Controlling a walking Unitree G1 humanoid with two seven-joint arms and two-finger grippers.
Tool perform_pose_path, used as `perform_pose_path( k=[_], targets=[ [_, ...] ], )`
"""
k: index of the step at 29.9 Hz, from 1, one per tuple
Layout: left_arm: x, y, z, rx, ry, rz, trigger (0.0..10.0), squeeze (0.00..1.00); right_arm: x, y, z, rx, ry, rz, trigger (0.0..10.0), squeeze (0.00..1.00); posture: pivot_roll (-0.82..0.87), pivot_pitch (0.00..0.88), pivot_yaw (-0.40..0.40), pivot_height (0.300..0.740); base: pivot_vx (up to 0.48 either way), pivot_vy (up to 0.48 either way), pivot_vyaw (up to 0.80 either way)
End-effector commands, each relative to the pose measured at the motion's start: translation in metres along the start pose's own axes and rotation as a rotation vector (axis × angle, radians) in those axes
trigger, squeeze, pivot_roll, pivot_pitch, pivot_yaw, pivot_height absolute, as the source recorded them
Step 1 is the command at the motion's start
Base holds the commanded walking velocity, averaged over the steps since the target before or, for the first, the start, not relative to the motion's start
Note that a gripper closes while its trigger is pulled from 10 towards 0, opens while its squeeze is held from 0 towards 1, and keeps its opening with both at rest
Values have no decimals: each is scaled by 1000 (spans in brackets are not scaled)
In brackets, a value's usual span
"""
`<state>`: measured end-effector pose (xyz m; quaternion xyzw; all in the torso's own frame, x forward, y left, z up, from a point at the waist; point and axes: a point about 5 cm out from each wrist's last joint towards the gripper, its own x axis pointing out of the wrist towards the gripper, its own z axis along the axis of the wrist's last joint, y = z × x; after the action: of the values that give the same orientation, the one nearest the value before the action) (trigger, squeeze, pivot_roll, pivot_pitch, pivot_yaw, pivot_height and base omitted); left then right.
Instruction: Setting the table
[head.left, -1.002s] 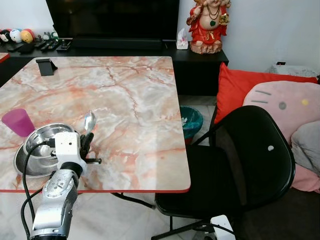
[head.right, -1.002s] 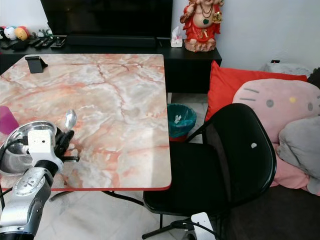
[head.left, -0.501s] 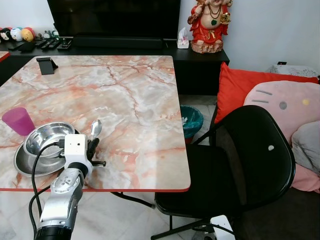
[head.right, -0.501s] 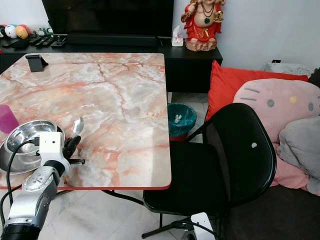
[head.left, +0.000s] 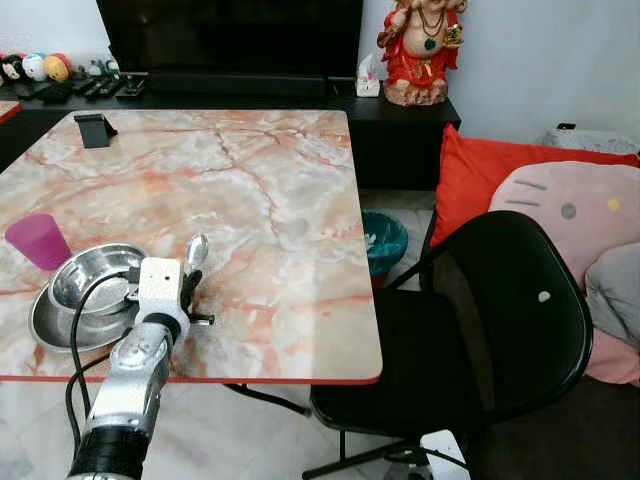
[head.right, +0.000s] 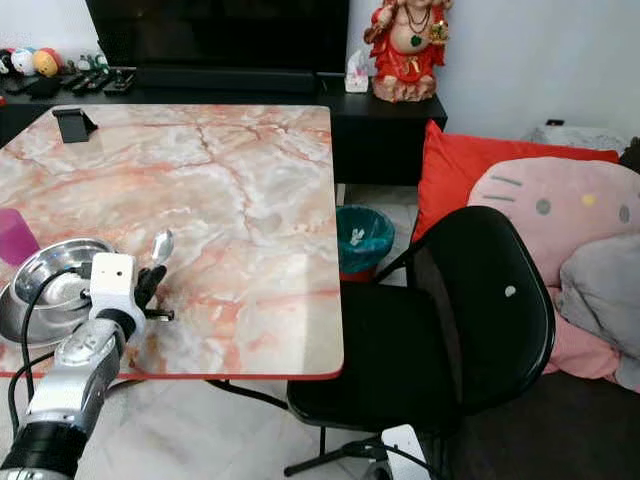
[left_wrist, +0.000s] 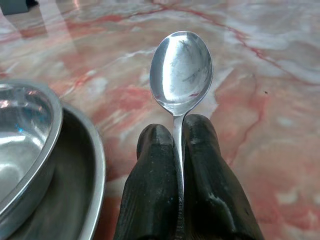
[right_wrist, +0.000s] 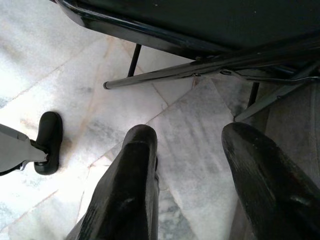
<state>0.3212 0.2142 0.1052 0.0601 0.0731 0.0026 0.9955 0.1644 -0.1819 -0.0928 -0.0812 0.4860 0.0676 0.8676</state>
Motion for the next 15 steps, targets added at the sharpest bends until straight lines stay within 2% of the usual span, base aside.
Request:
perform_pose_path(
  k=[1, 10, 15],
  targets=[
    [4, -3, 0, 6, 0, -4, 10000, 0, 0, 0, -3, 2, 14, -4, 10000, 0, -21, 0, -6, 740, 0, 0, 0],
    [21, -10, 2, 0, 10, -2, 10000, 0, 0, 0, -3, 6, 12, -6, 10000, 0, -32, 0, 0, 740, 0, 0, 0],
    [23, -7, -4, 11, 38, 15, 10000, 0, 0, 0, -3, 8, 13, -7, 10000, 0, -31, 0, 0, 740, 0, 0, 0]
  ],
)
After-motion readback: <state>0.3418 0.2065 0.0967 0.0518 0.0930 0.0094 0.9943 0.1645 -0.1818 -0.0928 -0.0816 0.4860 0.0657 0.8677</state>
